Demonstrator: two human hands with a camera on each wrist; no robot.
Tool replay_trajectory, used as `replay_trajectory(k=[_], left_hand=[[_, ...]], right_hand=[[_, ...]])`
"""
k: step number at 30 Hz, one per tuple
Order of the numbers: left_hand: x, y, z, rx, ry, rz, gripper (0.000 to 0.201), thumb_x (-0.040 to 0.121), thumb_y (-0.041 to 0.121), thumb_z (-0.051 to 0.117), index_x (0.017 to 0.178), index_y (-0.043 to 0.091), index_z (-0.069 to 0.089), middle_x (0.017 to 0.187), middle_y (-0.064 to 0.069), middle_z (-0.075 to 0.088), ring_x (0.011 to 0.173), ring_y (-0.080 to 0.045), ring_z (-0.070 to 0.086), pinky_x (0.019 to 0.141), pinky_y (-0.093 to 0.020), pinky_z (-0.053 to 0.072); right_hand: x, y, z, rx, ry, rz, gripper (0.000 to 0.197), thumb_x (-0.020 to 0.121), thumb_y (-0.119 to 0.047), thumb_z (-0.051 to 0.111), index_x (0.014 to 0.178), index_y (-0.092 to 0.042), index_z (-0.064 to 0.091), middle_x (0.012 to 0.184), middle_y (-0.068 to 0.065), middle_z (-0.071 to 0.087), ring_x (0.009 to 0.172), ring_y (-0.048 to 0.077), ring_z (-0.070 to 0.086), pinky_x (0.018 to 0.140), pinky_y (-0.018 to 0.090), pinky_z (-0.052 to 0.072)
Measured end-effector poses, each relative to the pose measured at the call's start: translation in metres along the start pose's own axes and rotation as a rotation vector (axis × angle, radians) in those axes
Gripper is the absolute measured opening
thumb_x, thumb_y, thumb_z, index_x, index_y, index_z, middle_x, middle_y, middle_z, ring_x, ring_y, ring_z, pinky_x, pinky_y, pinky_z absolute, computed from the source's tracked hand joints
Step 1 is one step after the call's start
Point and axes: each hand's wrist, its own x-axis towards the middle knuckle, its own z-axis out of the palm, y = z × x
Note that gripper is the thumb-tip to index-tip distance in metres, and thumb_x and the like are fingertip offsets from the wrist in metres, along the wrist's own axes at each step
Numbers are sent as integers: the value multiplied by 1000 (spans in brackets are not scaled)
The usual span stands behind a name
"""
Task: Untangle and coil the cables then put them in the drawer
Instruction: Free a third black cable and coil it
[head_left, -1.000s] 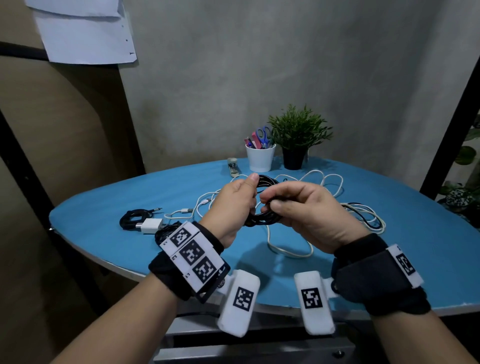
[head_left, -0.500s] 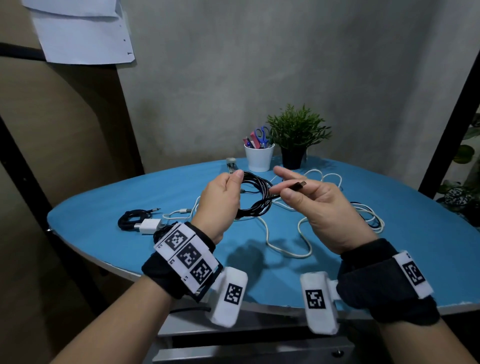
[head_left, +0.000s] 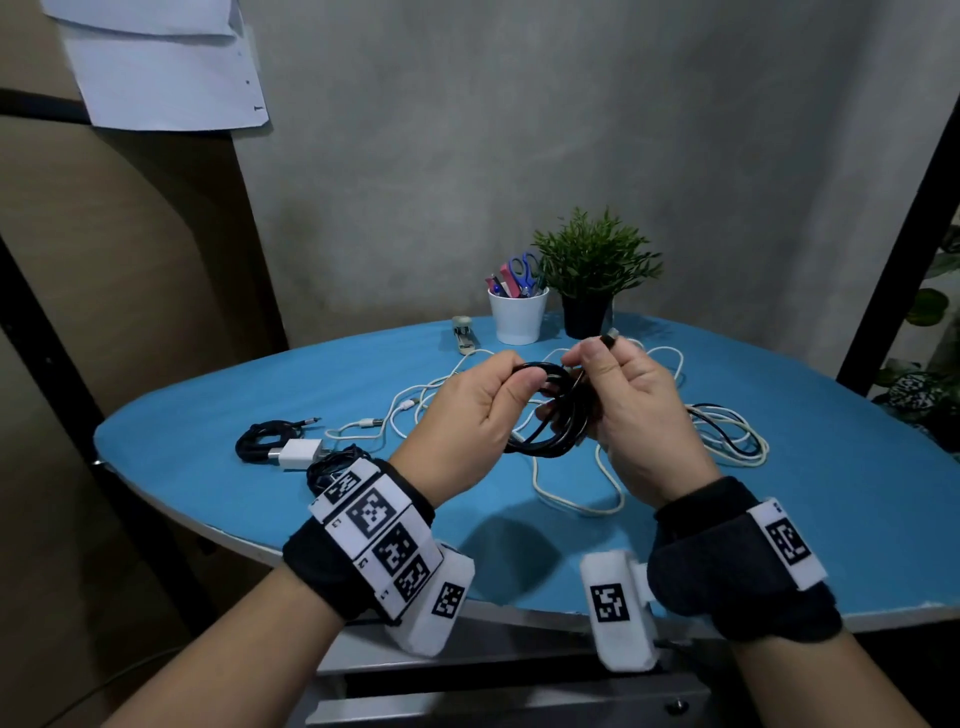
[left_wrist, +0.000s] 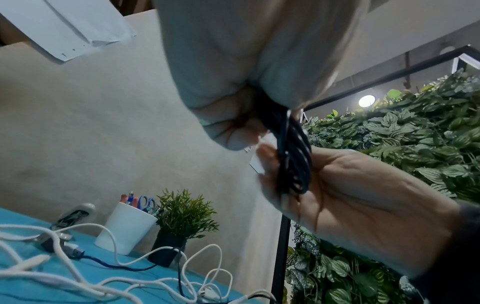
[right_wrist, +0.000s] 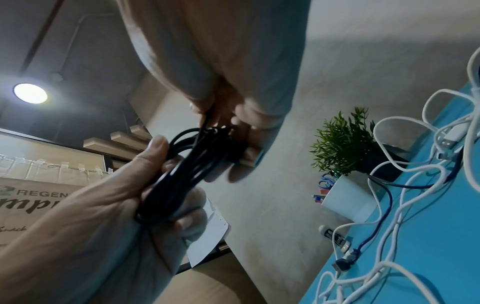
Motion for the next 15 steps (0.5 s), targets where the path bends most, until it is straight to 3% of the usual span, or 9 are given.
replay_trajectory(k=[2, 5, 9, 12, 15], left_hand=[[-3, -1, 1, -21, -5, 27, 22, 95, 37, 38, 76, 30, 46, 58, 9, 45, 54, -7, 42, 53, -18, 33], [-5, -2, 4, -31, -7, 33, 18, 96, 34, 38, 80, 29, 47, 59, 10, 48, 55, -5, 46, 54, -13, 35], [-3, -3, 7, -23, 18, 57, 26, 95, 31, 38, 98, 10, 53, 62, 8, 48, 57, -4, 46, 54, -13, 35], [-1, -2, 9, -37, 44, 53, 19, 95, 29, 39, 97, 12, 47, 63, 6, 46, 57, -7, 44, 54, -20, 36], [0, -3, 10, -52, 63, 32, 15, 93, 31, 38, 96, 17, 42, 64, 5, 44, 55, -7, 40, 56, -26, 37]], right_hand=[[1, -3, 0, -42, 32, 24, 17, 95, -24, 50, 87, -13, 60, 63, 3, 68, 51, 18, 63, 57, 35, 45], [4, -6, 0, 31, 88, 53, 9, 92, -17, 57, 88, -10, 54, 62, 9, 67, 43, 17, 59, 42, 21, 44], [5, -7, 1, 8, 152, 14, 14, 87, -11, 65, 82, -7, 52, 63, 13, 64, 42, 19, 59, 40, 20, 45], [4, -9, 3, -7, 167, -14, 13, 84, -8, 67, 82, -3, 55, 62, 10, 64, 44, 18, 59, 41, 20, 45], [3, -9, 5, -5, 159, 1, 12, 85, -8, 66, 83, -5, 55, 69, 16, 62, 47, 17, 60, 41, 19, 45]])
